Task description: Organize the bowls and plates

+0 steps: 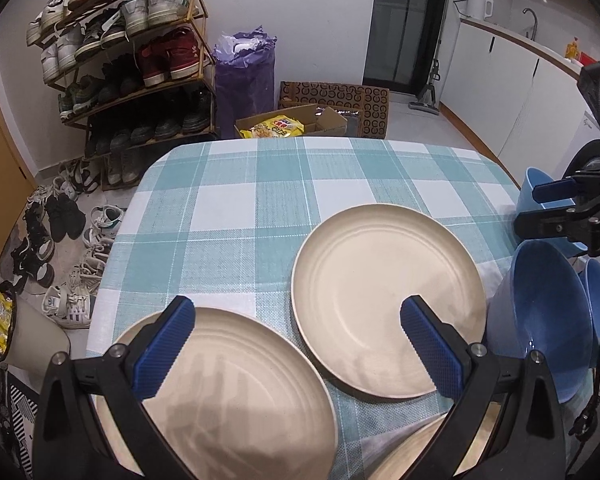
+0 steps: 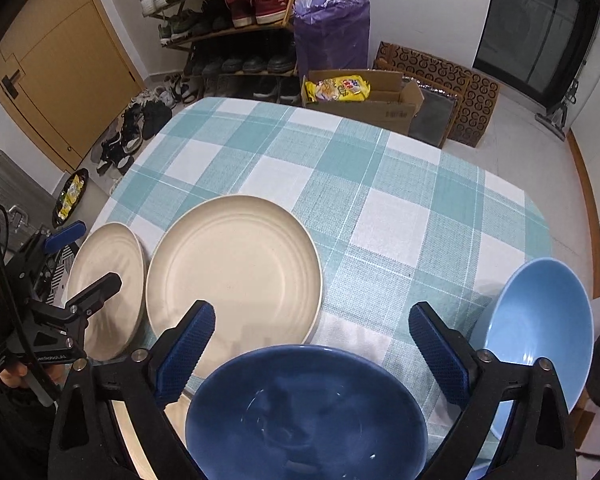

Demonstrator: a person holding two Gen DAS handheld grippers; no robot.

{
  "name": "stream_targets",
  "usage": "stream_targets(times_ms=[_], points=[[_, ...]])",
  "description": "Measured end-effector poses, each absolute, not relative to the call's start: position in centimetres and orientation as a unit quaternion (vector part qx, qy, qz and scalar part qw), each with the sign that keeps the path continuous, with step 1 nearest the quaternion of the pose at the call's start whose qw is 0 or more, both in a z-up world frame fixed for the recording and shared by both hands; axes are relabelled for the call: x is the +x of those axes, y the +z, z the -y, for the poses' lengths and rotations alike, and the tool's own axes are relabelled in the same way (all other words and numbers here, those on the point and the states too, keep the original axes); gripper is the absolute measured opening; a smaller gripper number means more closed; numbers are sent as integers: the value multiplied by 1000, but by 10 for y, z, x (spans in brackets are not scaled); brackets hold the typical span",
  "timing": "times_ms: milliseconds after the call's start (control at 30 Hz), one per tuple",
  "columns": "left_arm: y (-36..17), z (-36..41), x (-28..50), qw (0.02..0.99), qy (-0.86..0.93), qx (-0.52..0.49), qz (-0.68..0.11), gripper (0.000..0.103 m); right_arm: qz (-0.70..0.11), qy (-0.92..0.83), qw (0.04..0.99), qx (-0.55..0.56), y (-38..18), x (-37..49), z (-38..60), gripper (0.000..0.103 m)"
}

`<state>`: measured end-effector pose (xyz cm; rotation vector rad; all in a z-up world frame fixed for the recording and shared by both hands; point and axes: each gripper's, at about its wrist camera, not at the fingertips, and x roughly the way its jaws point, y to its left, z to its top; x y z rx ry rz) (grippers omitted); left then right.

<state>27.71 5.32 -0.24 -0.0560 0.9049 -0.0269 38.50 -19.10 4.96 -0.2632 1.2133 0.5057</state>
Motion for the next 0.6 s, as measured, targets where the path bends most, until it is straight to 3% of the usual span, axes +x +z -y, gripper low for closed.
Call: stream_targets(times_ms=[167,300,433,600], points=[[-12,-52,283,894,-15,-24,-448,103,-577,236,772,-127,34,395,184,96],[-17,-50,287,891,-18,-19,-452,99,-587,239,762,-134,24,400,178,88],[-22,-47,291,887,-27,-17,-460,89,-593,239,756,-138,17,405,175,82],[-29,-42,296,883,-45,-15,-468,63,-599,242,750,-143,9,408,172,75]])
